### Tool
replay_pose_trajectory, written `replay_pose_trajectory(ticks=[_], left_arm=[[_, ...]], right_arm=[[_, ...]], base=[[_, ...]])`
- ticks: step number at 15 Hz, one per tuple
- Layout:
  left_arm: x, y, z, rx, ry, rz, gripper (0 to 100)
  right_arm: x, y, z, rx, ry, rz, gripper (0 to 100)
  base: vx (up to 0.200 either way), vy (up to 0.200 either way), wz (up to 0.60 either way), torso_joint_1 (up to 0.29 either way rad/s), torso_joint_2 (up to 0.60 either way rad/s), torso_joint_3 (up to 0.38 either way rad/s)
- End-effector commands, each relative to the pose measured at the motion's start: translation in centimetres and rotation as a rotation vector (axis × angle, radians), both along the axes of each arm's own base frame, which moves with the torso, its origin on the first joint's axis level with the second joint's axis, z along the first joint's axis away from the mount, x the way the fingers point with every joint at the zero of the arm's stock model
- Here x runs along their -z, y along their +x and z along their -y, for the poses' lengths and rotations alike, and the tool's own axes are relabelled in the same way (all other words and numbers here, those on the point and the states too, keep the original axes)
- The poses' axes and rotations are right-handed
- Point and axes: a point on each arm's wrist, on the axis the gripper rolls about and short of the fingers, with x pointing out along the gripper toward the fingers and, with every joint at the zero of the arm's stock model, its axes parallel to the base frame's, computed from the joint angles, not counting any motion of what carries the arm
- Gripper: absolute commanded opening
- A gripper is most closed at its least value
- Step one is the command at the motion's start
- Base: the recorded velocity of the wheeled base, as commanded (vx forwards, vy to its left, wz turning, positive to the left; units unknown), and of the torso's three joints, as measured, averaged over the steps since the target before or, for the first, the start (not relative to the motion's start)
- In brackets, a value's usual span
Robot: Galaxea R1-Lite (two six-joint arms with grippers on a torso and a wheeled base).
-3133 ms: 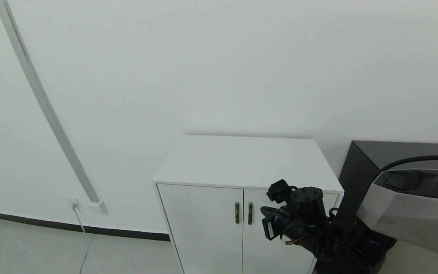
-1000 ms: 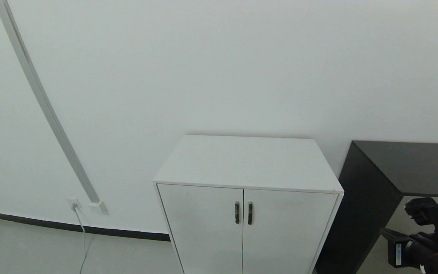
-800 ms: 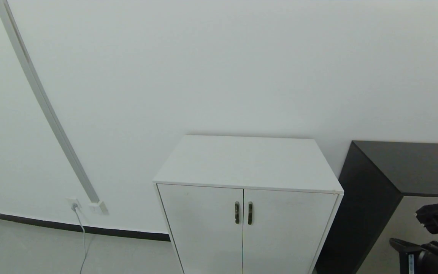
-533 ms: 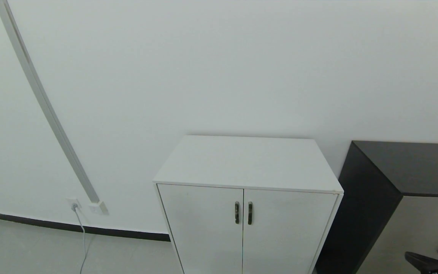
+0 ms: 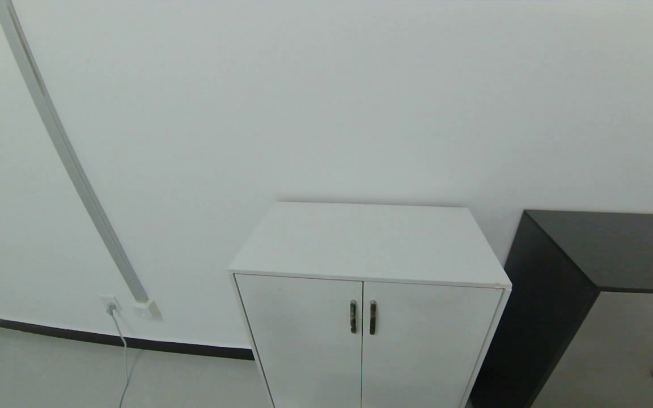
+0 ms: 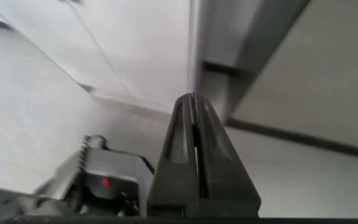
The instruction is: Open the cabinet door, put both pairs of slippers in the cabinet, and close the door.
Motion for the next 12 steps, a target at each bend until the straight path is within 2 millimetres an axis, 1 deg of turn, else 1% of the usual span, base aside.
replay_pose_trajectory(ticks=[1, 3, 6, 10, 12], left_arm=[[0.0, 0.0, 0.0, 0.000, -0.001, 0.000, 0], [0.0, 0.0, 0.0, 0.000, -0.001, 0.000, 0], [0.0, 0.0, 0.0, 0.000, -0.001, -0.002, 0], [0.0, 0.0, 0.0, 0.000, -0.001, -0.002, 0], [0.0, 0.0, 0.0, -0.001, -0.001, -0.002, 0]], right_arm=[[-0.1, -1.3, 0.2, -0.043, 0.036, 0.085, 0], [0.1, -1.5, 0.1, -0.066, 0.038, 0.064, 0], [0.9, -2.4, 0.2, -0.123, 0.035, 0.026, 0], [0.8, -2.4, 0.3, -0.116, 0.027, 0.026, 0], [0.9, -2.4, 0.3, -0.114, -0.024, 0.042, 0]], base=[[0.000, 0.000, 0.00, 0.000, 0.00, 0.000], [0.000, 0.000, 0.00, 0.000, 0.00, 0.000], [0.000, 0.000, 0.00, 0.000, 0.00, 0.000], [0.000, 0.000, 0.00, 0.000, 0.00, 0.000], [0.000, 0.000, 0.00, 0.000, 0.00, 0.000]])
